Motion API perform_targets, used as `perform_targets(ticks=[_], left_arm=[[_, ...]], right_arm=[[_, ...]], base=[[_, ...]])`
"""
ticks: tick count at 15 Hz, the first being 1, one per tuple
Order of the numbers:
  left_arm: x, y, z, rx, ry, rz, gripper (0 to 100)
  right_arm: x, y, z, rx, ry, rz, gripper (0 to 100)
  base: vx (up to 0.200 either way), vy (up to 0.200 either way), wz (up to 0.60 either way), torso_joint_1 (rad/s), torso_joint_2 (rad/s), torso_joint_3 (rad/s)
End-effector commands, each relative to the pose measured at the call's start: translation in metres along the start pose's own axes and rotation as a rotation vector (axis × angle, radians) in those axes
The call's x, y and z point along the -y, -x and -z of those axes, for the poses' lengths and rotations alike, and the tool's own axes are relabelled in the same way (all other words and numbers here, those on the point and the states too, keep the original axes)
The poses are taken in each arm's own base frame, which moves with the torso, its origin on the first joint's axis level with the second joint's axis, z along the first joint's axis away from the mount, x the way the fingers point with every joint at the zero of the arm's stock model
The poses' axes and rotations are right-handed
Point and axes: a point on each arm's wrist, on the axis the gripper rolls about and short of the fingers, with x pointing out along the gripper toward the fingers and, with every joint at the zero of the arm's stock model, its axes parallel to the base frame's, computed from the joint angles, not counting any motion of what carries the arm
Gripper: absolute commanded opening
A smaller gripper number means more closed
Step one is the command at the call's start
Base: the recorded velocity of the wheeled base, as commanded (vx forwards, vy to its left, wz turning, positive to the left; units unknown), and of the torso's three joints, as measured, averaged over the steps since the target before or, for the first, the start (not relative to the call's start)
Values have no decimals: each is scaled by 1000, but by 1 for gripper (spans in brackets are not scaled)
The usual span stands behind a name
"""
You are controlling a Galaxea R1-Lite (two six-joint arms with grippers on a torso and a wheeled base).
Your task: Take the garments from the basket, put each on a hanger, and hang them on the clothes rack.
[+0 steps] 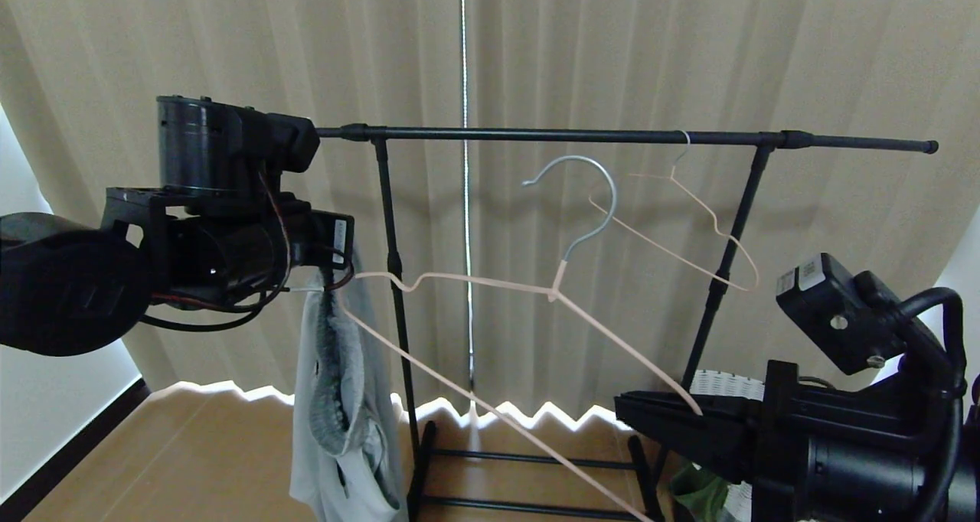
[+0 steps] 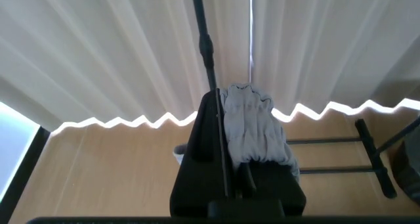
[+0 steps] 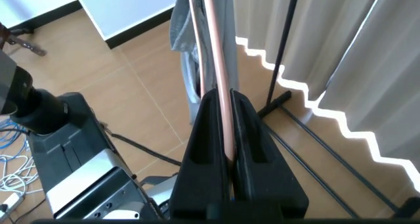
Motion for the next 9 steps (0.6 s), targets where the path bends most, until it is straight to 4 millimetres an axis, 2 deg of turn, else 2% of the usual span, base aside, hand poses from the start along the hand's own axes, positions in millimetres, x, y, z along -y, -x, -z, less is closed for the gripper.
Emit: perform_targets(ticks=[1, 3, 5, 9], left_arm=[[2, 1, 0, 1, -2, 5, 0], [8, 4, -2, 9, -9, 14, 0], [8, 5, -2, 10, -33, -22, 0], [8, 5, -3, 11, -41, -28, 0]], right_arm=[[0, 0, 1, -4, 0, -2, 0], [1, -10, 3, -30, 2, 8, 0], [11, -28, 0, -52, -15, 70, 0], [15, -61, -14, 14, -113, 146, 0]], base=[[0, 0, 0, 0, 0, 0], [0, 0, 0, 0, 0, 0], [0, 0, 0, 0, 0, 0], [0, 0, 0, 0, 0, 0]])
